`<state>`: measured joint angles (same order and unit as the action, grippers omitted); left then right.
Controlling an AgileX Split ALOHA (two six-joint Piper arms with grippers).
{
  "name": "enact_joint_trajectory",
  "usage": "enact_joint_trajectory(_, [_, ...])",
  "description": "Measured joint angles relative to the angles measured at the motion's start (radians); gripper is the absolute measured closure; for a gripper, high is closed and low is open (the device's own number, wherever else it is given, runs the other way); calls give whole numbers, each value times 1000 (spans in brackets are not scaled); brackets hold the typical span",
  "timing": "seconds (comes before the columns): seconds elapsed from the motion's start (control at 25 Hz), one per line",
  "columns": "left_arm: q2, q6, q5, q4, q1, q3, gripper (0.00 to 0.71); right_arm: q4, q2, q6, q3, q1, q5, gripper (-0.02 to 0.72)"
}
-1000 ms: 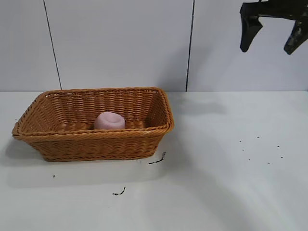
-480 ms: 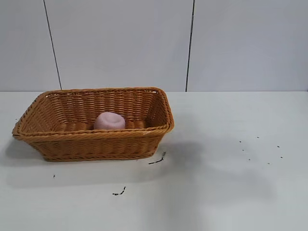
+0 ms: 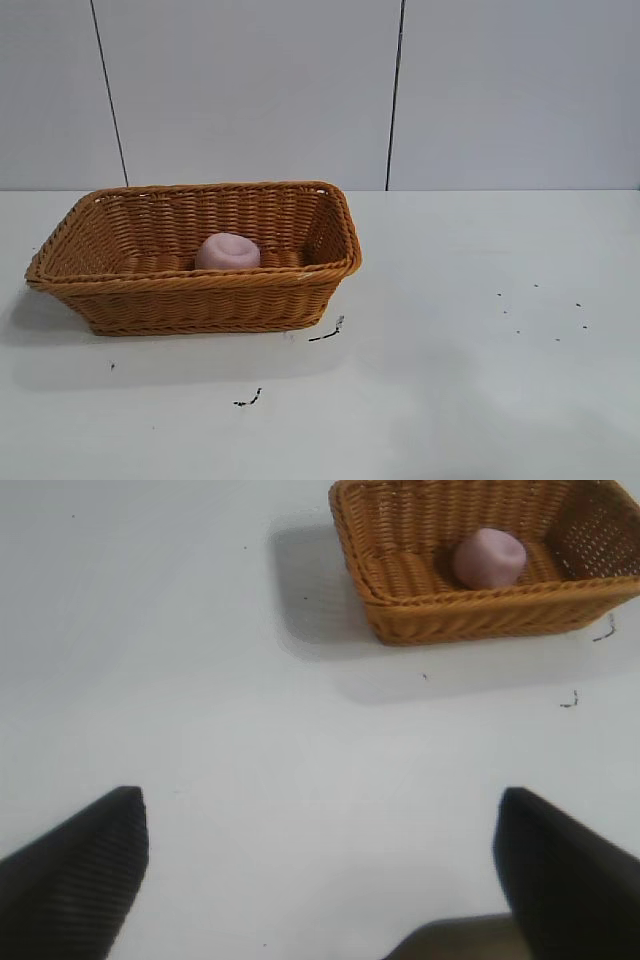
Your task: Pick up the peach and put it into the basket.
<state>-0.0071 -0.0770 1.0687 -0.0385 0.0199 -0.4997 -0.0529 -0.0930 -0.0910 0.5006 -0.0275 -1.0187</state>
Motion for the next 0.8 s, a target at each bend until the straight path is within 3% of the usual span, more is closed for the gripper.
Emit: enact_joint_trajectory(0.8, [0, 0, 0, 0, 0, 0, 18, 0, 98, 0, 0, 0, -1, 14])
